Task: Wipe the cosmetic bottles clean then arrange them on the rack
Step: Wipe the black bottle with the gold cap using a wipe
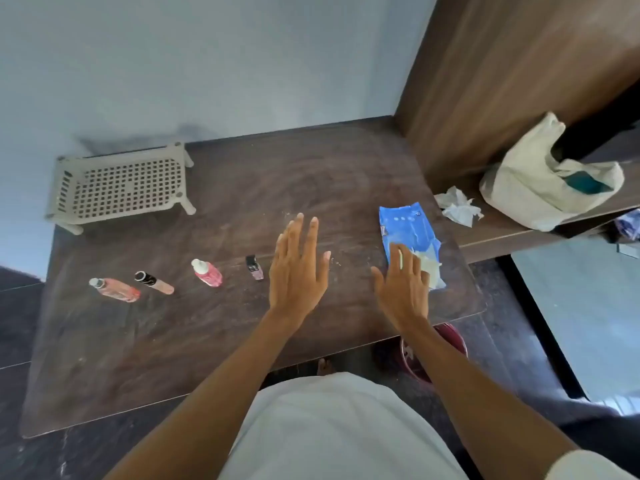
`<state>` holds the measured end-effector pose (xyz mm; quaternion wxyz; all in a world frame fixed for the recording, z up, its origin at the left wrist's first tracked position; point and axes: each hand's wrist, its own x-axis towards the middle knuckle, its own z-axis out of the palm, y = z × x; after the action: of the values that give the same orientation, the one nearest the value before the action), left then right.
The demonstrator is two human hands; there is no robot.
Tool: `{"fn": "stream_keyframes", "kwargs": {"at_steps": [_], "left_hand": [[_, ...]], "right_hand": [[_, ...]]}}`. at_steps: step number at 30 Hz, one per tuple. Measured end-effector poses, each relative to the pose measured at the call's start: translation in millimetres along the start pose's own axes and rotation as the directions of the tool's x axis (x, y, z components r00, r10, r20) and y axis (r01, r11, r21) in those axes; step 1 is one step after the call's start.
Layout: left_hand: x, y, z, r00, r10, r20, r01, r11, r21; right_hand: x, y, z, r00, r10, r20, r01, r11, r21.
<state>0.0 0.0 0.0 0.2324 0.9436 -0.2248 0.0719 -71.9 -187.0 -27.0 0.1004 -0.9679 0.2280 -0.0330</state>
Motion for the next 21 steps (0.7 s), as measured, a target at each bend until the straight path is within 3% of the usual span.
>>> {"fn": "stream_keyframes", "kwargs": {"at_steps": [4, 8, 14, 21], "left_hand": [[-7.5, -1.5, 8.8, 0.982, -0.181, 0.055, 0.185, 0.978, -0.098], [-12.2, -1.0, 13.8, 0.959, -0.257, 0.119, 0.277, 0.939, -0.203], [-19.0, -2.4, 22.2, 0.933, -0.328, 0.148, 0.356, 0.901, -0.247], [-17.3, -10.2, 26.1, 0.928, -0.328, 0.177, 0.364, 0.899, -0.243]], "right_hand": [[5.0, 44.0, 2.7, 0.983, 0.184, 0.018, -0.184, 0.983, -0.006], [17.3, 67.2, 7.9, 0.961, 0.248, 0.120, -0.245, 0.969, -0.041], [21.5, 71.9, 13.6, 0.966, 0.232, 0.114, -0.231, 0.973, -0.022], [10.7, 78.6, 7.1, 0.985, 0.165, -0.054, -0.163, 0.986, 0.042]]}}
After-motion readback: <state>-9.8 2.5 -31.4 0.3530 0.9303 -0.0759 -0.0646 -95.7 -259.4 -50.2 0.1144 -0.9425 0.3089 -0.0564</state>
